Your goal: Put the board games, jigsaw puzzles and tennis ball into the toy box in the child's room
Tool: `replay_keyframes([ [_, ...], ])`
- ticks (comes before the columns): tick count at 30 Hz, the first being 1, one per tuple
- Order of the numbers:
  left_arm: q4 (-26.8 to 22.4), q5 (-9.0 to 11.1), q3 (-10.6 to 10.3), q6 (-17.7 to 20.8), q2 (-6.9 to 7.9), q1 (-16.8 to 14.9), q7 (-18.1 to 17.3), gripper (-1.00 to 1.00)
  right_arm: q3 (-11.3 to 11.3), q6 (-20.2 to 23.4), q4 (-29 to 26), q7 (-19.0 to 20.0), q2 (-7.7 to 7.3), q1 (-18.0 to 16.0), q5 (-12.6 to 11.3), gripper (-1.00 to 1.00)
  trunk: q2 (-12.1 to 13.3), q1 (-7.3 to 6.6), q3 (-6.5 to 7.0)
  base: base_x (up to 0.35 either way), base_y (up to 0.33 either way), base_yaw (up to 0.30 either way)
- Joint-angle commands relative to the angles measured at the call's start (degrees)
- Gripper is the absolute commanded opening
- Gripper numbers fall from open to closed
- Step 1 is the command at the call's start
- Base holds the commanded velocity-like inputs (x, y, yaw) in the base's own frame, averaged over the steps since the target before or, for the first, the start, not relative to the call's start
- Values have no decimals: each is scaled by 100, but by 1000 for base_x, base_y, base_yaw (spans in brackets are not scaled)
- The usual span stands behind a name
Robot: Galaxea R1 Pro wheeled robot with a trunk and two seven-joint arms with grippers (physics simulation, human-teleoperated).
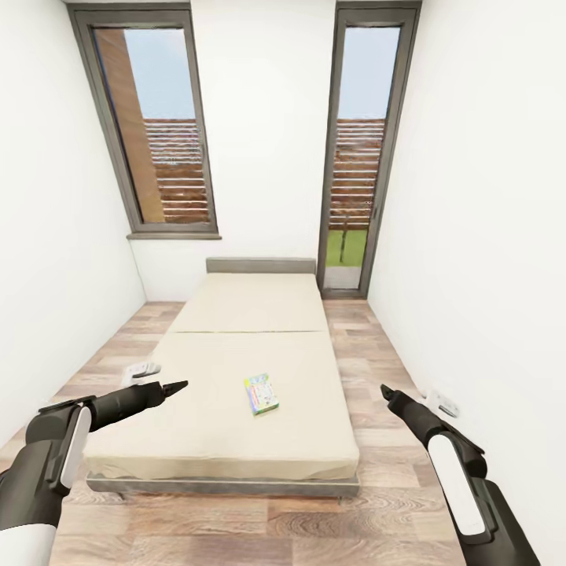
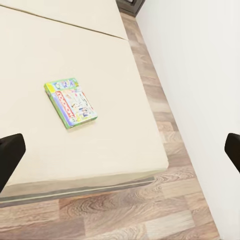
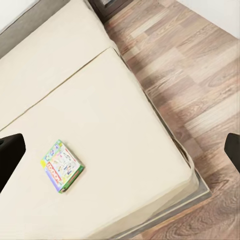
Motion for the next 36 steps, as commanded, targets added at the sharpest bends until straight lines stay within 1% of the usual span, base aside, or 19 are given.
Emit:
replay_keyframes([
  [1,-3,37,2,50,-3,-6,1,100,-4,14,-6,-45,-10,-4,-57,100,-14,5,-23,110,-108,0],
  [16,-3,37,-4,52,-7,-2,15,100,-14,10,95,-34,-18,-1,-58,100,-14,5,-166,24,-26,0],
  [25,-3,37,-4,52,-7,-1,14,100,-4,12,111,-32,-14,-1,-60,100,-14,5,-251,47,-103,0],
  [36,-3,37,-3,50,-7,-5,9,100,-16,6,111,-35,-18,-1,-60,100,-14,5,-356,7,-16,0],
])
